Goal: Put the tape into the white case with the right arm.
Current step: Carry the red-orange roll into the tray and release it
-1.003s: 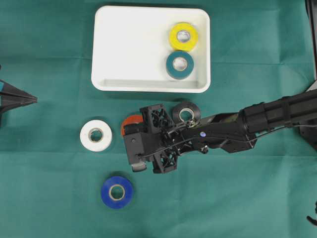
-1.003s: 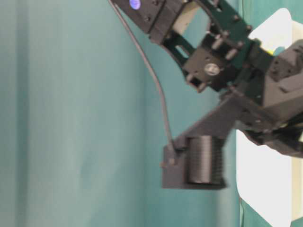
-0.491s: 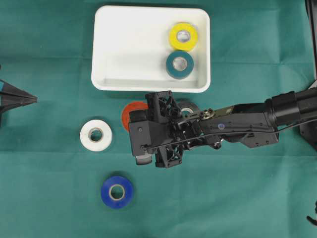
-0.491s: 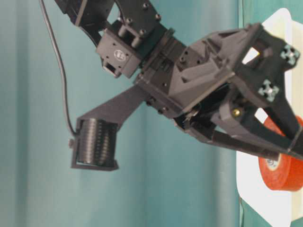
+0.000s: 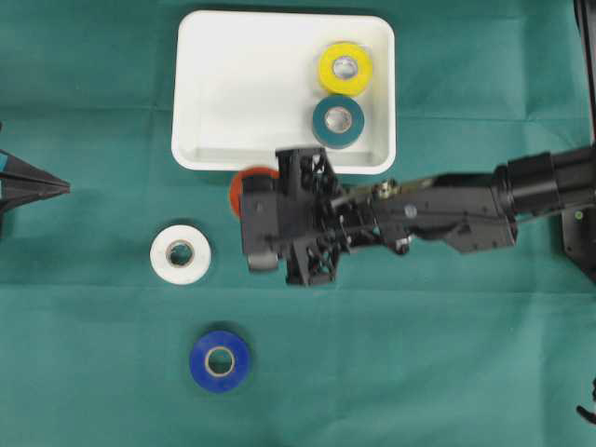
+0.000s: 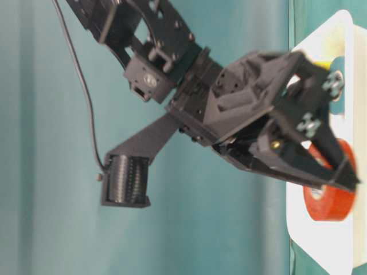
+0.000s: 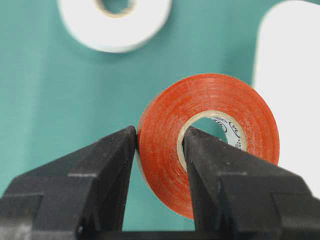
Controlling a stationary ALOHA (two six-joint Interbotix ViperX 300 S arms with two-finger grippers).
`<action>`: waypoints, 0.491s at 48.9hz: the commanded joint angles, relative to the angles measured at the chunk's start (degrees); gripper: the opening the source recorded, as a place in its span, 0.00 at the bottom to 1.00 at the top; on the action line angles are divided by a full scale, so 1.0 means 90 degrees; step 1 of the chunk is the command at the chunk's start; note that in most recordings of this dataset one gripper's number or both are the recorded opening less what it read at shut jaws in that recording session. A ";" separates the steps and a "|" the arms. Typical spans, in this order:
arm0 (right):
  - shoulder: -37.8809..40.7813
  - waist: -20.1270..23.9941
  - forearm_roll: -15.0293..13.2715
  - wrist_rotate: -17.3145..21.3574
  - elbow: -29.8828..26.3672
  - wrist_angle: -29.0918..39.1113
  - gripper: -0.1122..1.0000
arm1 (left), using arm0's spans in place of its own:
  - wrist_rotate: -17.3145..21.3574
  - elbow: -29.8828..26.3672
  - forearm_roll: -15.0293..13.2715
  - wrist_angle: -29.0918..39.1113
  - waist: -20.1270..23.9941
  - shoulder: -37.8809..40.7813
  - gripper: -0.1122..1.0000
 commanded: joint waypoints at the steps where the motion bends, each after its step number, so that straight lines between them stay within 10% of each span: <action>1: -0.0244 -0.0215 -0.0010 0.0010 -0.0059 -0.0010 0.13 | 0.0000 -0.0078 -0.0020 -0.0010 0.0010 0.0049 0.10; 24: -0.0244 -0.1299 -0.0010 0.0020 0.0059 -0.0029 0.13 | 0.0000 -0.0078 -0.0020 -0.0020 0.0010 0.0049 0.10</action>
